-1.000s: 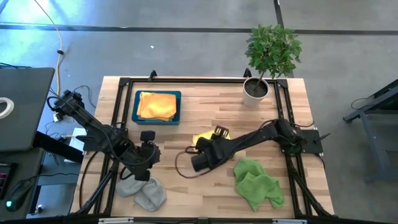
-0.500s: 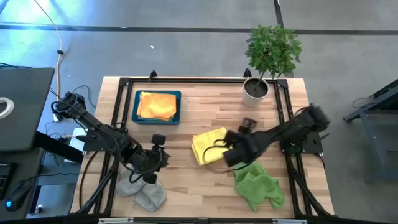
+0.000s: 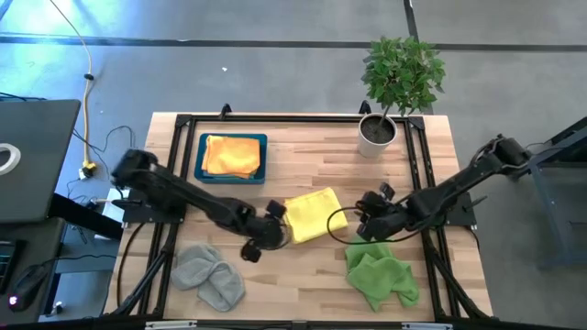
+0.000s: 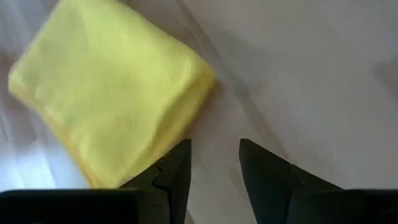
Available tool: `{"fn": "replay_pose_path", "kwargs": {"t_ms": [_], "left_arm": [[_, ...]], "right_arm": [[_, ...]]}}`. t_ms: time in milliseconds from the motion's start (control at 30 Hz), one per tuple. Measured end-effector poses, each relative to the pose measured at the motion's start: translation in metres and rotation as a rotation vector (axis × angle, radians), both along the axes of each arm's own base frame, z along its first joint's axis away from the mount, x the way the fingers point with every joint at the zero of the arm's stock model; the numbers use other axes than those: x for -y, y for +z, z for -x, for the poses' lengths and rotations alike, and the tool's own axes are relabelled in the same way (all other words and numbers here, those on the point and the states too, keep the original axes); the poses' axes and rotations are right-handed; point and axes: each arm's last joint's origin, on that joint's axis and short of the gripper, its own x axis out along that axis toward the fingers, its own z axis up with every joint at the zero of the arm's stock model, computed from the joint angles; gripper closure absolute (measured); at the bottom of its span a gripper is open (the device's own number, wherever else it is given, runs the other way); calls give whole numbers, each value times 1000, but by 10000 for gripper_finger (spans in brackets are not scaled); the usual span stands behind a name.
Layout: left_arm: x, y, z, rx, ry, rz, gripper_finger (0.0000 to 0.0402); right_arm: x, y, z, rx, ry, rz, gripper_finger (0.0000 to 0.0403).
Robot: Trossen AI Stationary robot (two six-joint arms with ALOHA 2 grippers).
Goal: Fold microfiber towels
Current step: Put the folded yellow microfiber cloth into the blue bin
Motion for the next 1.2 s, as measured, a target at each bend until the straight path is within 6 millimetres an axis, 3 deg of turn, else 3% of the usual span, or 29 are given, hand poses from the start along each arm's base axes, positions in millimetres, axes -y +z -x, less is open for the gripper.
{"fn": "replay_pose_path", "kwargs": {"t_ms": [200, 433, 700, 933, 1200], "left_arm": [[-22, -39, -29, 0, -39, -75, 275], [-44, -57, -49, 1, -61, -110, 275], [-67, -65, -53, -10, -7, 3, 281], [-76, -67, -52, -32, 2, 153, 384], [-78, -60, -50, -47, 123, 225, 398]], "right_arm": [[10, -17, 20, 20, -21, -20, 250], [16, -25, 30, 18, -28, -17, 250], [19, -27, 32, -33, -18, 18, 250], [14, -29, 33, -106, 69, -116, 250], [12, -30, 33, -129, 91, -161, 250]]}}
